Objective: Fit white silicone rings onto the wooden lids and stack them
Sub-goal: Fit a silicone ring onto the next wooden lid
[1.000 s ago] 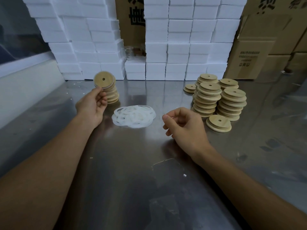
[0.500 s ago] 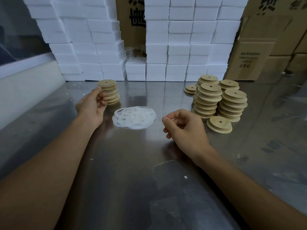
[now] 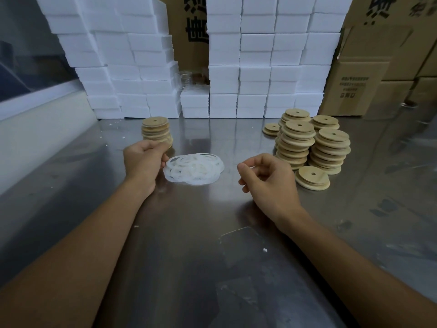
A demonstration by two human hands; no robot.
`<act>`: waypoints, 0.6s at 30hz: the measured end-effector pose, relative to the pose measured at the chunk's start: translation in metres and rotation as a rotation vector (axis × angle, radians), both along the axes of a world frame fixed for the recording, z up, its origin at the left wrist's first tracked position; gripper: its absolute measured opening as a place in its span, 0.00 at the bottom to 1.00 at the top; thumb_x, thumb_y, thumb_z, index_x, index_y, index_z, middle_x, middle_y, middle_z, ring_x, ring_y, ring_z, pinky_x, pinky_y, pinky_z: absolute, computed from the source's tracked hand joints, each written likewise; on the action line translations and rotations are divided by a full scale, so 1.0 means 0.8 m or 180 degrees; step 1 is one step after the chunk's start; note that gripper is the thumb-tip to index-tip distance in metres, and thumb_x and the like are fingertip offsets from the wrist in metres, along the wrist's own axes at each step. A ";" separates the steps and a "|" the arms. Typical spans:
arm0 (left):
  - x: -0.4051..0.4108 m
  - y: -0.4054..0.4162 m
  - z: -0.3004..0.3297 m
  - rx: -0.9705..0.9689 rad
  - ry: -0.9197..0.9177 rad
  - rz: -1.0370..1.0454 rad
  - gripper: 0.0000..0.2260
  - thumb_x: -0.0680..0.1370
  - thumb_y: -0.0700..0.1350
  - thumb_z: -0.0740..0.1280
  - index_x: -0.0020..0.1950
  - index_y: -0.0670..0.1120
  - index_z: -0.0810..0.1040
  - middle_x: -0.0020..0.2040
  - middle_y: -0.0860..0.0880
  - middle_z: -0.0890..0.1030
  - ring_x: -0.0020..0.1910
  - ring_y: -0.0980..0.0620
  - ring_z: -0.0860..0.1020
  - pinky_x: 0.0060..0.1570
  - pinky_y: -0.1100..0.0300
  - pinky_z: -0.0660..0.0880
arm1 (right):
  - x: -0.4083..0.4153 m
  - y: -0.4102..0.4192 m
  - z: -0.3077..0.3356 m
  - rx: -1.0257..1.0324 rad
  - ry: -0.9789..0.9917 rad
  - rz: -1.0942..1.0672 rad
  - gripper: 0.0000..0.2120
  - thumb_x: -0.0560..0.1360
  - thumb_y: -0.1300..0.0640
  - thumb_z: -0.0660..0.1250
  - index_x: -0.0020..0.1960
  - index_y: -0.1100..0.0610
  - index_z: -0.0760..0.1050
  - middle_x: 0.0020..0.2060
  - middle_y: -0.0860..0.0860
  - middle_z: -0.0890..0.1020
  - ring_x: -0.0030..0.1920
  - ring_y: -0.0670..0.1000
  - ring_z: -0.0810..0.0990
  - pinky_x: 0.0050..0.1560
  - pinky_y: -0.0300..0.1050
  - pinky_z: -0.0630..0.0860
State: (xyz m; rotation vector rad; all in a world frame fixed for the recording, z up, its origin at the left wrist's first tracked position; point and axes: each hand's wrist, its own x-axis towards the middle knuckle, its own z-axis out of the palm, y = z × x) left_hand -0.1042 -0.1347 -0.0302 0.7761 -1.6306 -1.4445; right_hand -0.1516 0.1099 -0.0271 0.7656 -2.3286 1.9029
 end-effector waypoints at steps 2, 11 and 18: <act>0.004 0.010 -0.003 -0.0290 -0.0202 -0.0045 0.10 0.73 0.42 0.73 0.33 0.47 0.80 0.23 0.53 0.76 0.23 0.58 0.72 0.31 0.64 0.73 | -0.003 0.002 -0.001 0.0103 0.0231 -0.0132 0.04 0.76 0.55 0.70 0.43 0.54 0.79 0.31 0.51 0.83 0.34 0.48 0.83 0.42 0.51 0.82; 0.033 0.050 -0.018 -0.1737 -0.0871 -0.0368 0.09 0.70 0.43 0.77 0.33 0.51 0.80 0.25 0.55 0.78 0.24 0.61 0.74 0.31 0.74 0.66 | -0.033 0.033 0.001 0.1910 0.0976 -0.1413 0.08 0.75 0.51 0.66 0.52 0.51 0.77 0.50 0.48 0.80 0.56 0.54 0.75 0.62 0.56 0.60; 0.042 0.067 -0.015 -0.2767 -0.1252 -0.0482 0.09 0.71 0.51 0.76 0.49 0.50 0.86 0.39 0.54 0.78 0.38 0.54 0.74 0.44 0.61 0.70 | -0.035 0.038 0.004 0.2456 0.0501 -0.1338 0.10 0.75 0.54 0.65 0.55 0.54 0.78 0.57 0.54 0.75 0.62 0.59 0.67 0.61 0.61 0.65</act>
